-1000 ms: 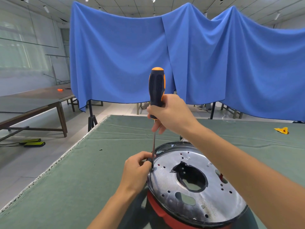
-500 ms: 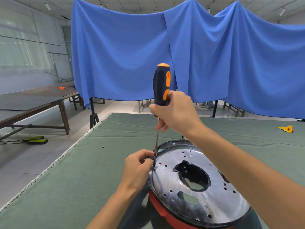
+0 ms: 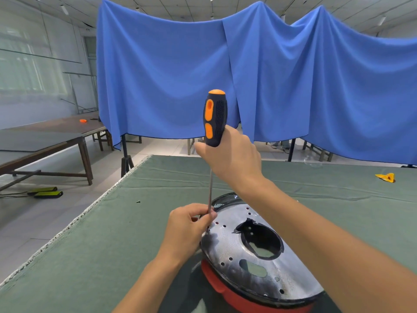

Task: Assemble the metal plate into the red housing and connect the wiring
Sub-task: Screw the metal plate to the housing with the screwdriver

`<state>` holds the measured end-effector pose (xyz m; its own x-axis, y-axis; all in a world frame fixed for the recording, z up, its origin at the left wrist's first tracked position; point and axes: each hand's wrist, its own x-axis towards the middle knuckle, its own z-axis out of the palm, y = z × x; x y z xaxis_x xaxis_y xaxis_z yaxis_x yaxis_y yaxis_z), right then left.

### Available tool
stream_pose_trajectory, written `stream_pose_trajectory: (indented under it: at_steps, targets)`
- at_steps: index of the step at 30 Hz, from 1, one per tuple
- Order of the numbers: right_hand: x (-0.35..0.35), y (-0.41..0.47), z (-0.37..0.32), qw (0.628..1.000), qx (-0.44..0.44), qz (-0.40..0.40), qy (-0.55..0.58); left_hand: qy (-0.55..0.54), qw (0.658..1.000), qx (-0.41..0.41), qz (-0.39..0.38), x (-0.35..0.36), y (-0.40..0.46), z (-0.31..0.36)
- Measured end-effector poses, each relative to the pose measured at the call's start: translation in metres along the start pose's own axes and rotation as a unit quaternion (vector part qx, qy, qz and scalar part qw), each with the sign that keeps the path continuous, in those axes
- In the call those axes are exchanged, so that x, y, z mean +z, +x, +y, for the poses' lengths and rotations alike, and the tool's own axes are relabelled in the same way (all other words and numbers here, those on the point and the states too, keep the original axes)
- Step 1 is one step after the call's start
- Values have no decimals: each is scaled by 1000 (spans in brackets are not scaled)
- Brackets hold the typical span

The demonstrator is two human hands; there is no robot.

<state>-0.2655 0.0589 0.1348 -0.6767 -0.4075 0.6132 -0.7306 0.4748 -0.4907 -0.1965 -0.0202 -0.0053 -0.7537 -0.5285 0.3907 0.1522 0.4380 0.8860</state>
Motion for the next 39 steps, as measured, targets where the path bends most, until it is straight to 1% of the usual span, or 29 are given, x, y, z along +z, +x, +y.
stream_pose_trajectory:
  at_steps: [1,2,3,5,6,7,8,9,11,14,16,17,19,20,22,23,24,25,27,29,31,34,39]
  targets:
    - [-1,-1,-2,1000,-4,-17,4,5,1000,-2,-9,-1,2,-1]
    - [-3,0,-3,998,-3,-46,32,18,1000,1,-22,-3,4,0]
    - [-7,1,-5,992,0,-85,89,36,999,6,-37,-4,5,0]
    - [-18,5,-9,957,11,-160,242,65,996,16,-62,-6,7,0]
    - [-23,7,-9,938,21,-184,294,78,994,22,-71,-7,8,1]
    - [-27,9,-8,927,25,-195,319,90,992,26,-78,-8,9,1]
    - [-28,10,-7,927,21,-191,322,98,991,26,-82,-9,9,1]
    - [-27,10,-5,934,10,-174,311,99,991,25,-83,-8,8,1]
    - [-23,9,-2,957,-11,-112,269,81,994,15,-74,-6,6,1]
    - [-18,8,1,976,-2,-23,215,-10,999,-20,-38,-2,3,6]
    - [-14,5,4,981,5,-3,196,-33,999,-23,-21,-3,4,5]
    - [-12,4,5,980,7,-6,199,-36,999,-22,-20,-4,5,3]
    - [-13,4,4,973,14,-41,227,-18,999,-10,-33,-5,6,1]
    - [-16,6,3,963,23,-69,258,6,999,-1,-43,-5,6,0]
    - [-23,11,0,932,38,-127,336,43,997,4,-58,-7,6,0]
    - [-25,13,-1,921,33,-145,360,50,997,3,-64,-7,7,0]
    - [-25,13,-1,919,20,-146,365,53,996,3,-67,-8,7,1]
    - [-24,13,0,928,7,-131,349,53,997,6,-64,-8,6,2]
    - [-19,13,2,962,-16,-65,266,34,998,17,-41,-7,4,3]
    - [-14,11,3,980,-17,-19,197,1,1000,0,-28,-7,3,2]
    - [-11,8,5,984,-4,-39,175,-24,999,-28,-33,-8,3,2]
    - [-5,1,9,984,-6,-110,138,-16,998,-46,-35,-7,3,2]
    - [-5,-1,18,985,11,-77,151,17,998,-49,-38,-8,3,-1]
